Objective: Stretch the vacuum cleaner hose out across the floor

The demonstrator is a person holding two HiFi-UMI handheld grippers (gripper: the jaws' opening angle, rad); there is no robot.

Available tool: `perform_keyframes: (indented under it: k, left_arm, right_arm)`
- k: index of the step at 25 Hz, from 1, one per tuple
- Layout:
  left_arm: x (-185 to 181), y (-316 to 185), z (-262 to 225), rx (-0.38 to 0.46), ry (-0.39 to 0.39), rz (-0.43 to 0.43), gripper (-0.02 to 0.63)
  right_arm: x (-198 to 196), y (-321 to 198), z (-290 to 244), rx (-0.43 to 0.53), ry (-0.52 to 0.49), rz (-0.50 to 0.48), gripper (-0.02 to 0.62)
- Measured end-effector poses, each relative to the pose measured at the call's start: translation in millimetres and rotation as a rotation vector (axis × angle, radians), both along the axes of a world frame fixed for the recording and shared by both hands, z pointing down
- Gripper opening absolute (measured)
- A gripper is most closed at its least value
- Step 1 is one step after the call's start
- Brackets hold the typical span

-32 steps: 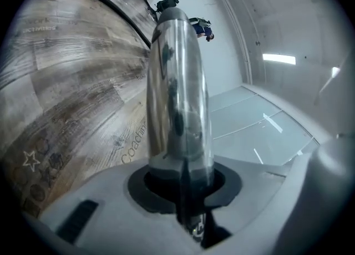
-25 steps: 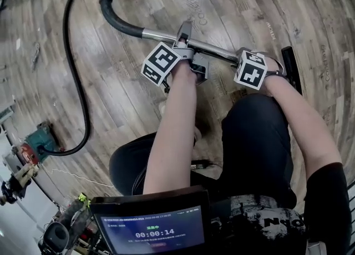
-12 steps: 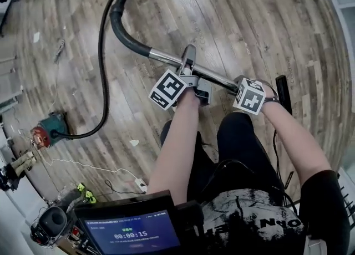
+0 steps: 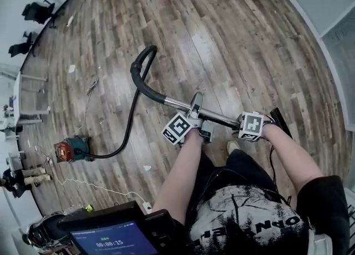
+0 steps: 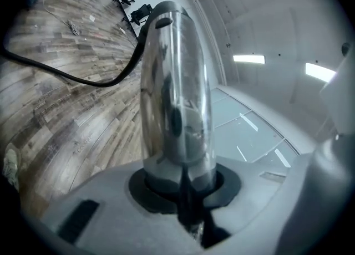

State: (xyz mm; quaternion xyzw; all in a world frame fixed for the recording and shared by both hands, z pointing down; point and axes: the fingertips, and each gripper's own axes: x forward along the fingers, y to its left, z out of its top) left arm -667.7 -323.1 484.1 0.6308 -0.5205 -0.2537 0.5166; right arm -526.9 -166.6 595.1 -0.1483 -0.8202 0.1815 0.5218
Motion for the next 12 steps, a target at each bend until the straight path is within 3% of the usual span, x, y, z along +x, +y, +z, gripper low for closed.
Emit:
perform_keyframes:
  k: [4,8,12]
  left_arm:
    - [20,24,-31,0.000,-0.008,0.008,0.061]
    - [16,29,-26,-0.036,-0.032,-0.011,0.061]
    - [11,30,-16,-0.047,-0.020,-0.016,0.062]
  right_arm:
    - [19,20,-32,0.049,0.004,0.017,0.104]
    - [13,4,-28,0.285,0.036,0.085,0.143]
    - [-4,-11,-21,0.472,0.062,0.189,0.104]
